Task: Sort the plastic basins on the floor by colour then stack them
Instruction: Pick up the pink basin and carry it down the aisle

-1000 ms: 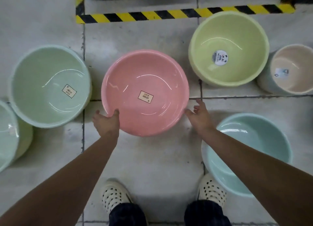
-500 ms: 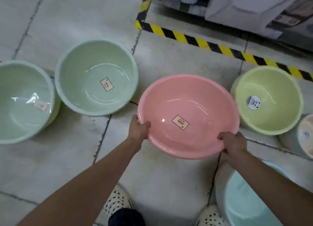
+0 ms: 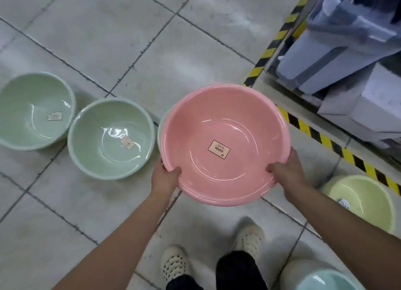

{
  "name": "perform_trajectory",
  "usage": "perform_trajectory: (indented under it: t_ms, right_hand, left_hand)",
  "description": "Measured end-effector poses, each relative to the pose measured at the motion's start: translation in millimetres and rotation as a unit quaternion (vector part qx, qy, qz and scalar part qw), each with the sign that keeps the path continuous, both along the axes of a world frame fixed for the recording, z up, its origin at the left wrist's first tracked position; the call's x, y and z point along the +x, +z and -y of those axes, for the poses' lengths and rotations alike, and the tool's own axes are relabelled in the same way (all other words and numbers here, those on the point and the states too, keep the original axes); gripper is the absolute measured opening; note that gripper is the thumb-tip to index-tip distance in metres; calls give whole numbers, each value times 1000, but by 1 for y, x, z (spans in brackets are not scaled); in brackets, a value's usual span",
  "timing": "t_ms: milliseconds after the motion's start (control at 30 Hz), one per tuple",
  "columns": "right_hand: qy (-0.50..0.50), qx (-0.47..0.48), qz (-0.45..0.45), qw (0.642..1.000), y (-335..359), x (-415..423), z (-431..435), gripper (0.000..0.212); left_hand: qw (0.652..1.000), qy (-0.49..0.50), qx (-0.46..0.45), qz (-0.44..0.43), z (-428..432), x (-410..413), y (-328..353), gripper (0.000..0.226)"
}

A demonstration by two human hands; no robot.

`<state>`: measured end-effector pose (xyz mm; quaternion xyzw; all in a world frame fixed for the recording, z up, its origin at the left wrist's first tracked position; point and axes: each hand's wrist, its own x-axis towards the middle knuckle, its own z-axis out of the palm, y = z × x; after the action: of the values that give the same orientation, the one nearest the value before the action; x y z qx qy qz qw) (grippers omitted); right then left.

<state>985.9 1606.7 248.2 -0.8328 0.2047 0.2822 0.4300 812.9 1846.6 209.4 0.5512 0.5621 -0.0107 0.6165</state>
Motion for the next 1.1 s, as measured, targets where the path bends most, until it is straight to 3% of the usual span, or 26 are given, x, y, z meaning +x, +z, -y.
perform_trajectory:
  t_ms: [300,533,733,867,1100]
  right_hand:
    - [12,-53,-71,996,-133,40,-82,64]
    - [118,-130,-76,982,-210,55,-96,62]
    - [117,-134,-88,980,-254,59,-89,57]
    - [99,-85,-97,987,-262,69,-83,36]
    - [121,-53,-79,988,-190,86,-81,28]
  left_hand:
    - [998,28,14,-55,-58,17,-105,57]
    - [997,69,27,-36,-59,20,-186,65]
    - [987,132,-80,-52,-60,29,-228,65]
    - [979,175,-88,-59,-69,40,-245,43]
    - [974,204,-98,-10,-73,50,-178,49]
